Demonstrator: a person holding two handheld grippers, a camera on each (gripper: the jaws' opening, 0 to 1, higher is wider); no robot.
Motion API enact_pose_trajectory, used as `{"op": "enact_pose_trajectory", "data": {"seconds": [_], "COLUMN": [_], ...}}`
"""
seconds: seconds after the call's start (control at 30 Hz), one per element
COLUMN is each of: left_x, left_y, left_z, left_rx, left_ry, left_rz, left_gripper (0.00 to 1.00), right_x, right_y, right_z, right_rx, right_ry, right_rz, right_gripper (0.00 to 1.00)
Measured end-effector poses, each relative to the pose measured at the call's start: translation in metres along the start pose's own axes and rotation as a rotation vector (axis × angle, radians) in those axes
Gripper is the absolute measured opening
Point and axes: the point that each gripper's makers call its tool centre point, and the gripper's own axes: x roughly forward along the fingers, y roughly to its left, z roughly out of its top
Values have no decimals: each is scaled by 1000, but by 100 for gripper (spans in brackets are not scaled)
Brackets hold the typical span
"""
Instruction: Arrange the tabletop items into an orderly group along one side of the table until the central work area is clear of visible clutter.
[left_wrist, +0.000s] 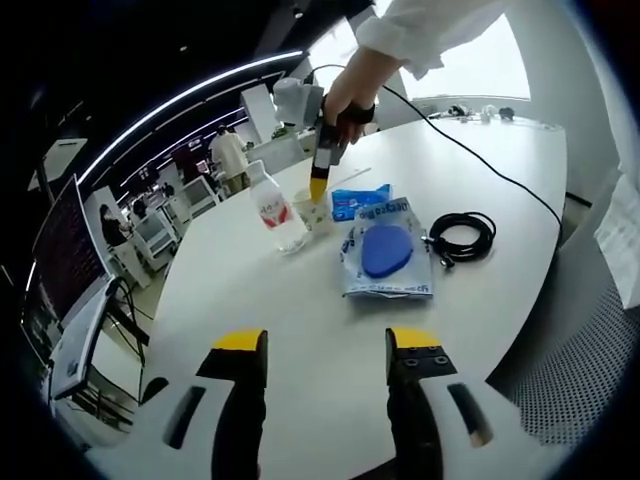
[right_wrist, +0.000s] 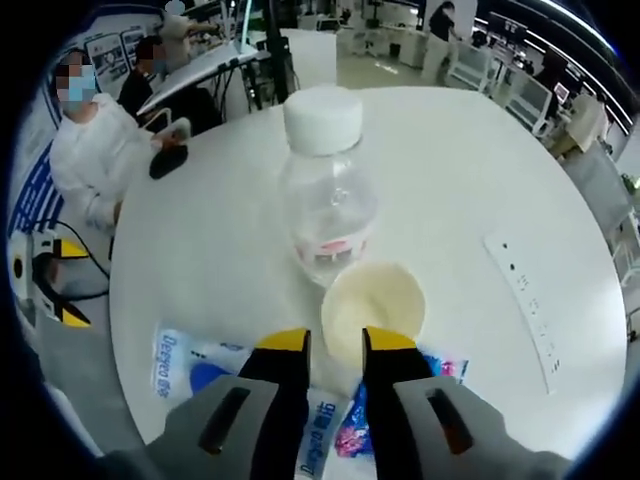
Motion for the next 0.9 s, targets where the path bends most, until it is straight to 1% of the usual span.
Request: {"op": "enact_pose_trajectory", "data": {"seconds": [0.13,0.23,0.33,0.43,0.67,0.77,0.9], "left_x": [0,-1,0,0,0,0,1], "left_y": [0,0,0,0,-2,-2,-3], "left_z": [0,0,-1,-1,0,-1,-2], "left_rx": [0,0,1,0,-1,0,1], "left_ry": [0,1,3,1,0,-1,1], "left_rz": [-1,-1,-2,-1,-10,-13,-17], "left_gripper": [48,47,48,48,49,49,49], "right_x": [-2,-3,-5,-9,-30,-38,-50], "right_y": [-3,-5,-3,4,25,28,28], "right_z": [2,3,2,4,13,13,12], "right_rx": [40,51,53,61,93,89,118], "right_ry": [-16,-25,-30,-57,-134,-143,-173], "right_rz": [-6,-12,-13,7,29,14,-4], "right_gripper": [25,29,33,37,44,48,53]}}
